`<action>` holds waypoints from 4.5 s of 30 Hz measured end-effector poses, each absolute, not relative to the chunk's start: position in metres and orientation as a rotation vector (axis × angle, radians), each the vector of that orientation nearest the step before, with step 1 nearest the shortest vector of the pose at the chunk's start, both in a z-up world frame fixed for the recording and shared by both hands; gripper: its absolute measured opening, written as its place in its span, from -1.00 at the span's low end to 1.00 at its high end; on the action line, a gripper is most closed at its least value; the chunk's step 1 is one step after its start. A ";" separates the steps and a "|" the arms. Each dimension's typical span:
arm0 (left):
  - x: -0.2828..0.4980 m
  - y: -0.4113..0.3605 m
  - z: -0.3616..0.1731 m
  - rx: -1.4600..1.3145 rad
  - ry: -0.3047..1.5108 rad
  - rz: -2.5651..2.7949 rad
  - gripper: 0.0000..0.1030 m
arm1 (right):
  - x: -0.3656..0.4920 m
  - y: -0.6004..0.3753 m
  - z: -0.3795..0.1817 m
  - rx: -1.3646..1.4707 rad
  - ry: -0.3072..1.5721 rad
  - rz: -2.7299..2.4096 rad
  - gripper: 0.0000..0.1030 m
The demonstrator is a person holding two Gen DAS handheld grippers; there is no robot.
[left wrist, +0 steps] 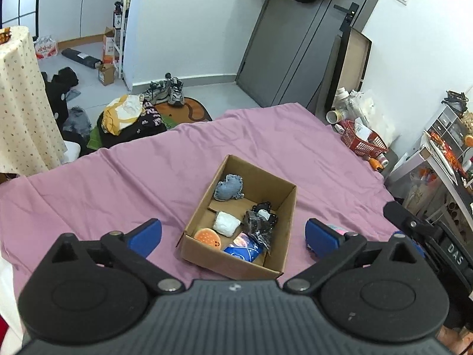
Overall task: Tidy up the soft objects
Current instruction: 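Move the right tool to the grey plush with pink ears, then close the right tool on the grey plush, then lift and carry the grey plush over the box with the right tool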
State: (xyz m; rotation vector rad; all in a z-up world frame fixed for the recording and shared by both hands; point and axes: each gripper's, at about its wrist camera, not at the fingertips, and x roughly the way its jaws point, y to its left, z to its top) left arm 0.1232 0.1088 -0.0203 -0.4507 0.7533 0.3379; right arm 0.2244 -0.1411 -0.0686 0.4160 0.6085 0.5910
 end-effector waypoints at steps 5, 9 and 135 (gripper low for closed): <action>0.115 0.096 -0.013 -0.462 0.726 0.332 0.99 | 0.224 -0.152 -0.068 0.420 0.607 0.584 1.00; 0.110 0.084 -0.010 -0.468 0.706 0.318 0.99 | 0.222 -0.163 -0.068 0.405 0.622 0.566 1.00; 0.214 -0.009 -0.107 -0.802 0.832 0.105 -0.59 | 0.256 -0.205 -0.130 0.693 0.929 0.375 -0.48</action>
